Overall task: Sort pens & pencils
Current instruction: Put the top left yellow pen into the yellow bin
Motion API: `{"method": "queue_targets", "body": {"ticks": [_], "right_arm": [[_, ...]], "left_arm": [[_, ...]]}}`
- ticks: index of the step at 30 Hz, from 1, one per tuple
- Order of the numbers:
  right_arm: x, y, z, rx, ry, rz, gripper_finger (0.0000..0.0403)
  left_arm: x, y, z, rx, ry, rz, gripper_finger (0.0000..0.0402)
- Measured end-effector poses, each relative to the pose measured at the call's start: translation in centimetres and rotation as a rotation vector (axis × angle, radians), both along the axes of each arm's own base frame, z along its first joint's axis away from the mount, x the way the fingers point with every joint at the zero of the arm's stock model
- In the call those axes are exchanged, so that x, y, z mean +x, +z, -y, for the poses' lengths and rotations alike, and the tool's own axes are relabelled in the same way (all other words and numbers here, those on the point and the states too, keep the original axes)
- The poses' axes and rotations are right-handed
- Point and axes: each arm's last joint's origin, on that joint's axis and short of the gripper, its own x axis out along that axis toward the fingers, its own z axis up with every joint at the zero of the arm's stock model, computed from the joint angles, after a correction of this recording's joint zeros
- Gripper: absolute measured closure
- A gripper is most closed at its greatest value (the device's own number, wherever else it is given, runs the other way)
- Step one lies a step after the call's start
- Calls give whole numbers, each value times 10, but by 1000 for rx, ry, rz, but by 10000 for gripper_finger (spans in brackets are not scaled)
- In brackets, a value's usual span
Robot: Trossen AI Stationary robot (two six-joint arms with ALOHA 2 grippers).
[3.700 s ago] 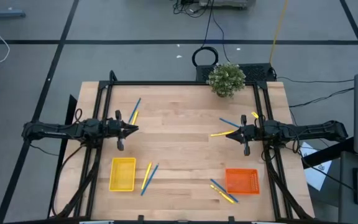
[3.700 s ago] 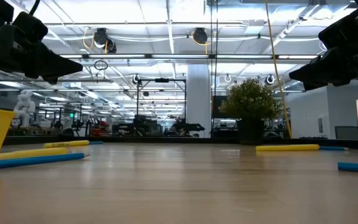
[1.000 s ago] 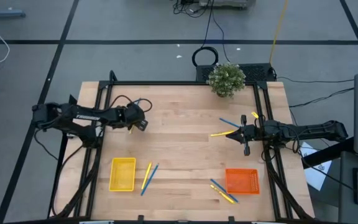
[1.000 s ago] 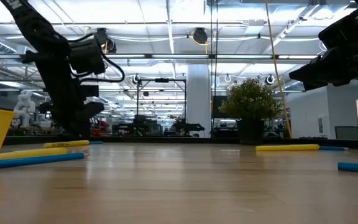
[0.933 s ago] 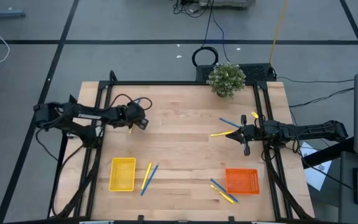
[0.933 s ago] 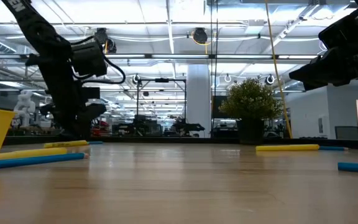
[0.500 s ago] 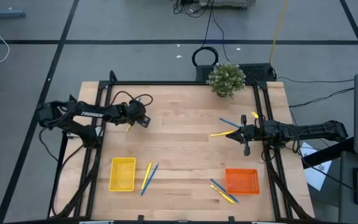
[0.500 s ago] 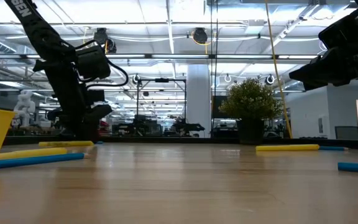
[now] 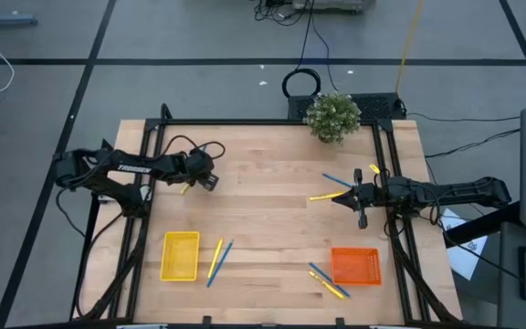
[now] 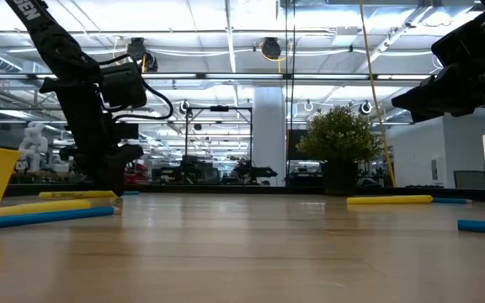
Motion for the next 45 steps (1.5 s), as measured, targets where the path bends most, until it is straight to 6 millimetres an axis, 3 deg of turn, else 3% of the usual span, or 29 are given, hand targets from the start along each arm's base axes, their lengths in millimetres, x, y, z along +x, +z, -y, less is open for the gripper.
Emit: {"method": "queue_targets", "body": {"ticks": [6,17,27,45], "right_arm": [[0,0,0,0,0,0,403],[0,0,0,0,0,0,403],[0,0,0,0,0,0,403],[0,0,0,0,0,0,403]], "left_arm": [[-1,-5,0,-18,10,-43,235],[3,-10,2,9,-15,-72,380],[10,-3,9,7,-99,-56,381],[32,66,27,106,-331,218,401]]}}
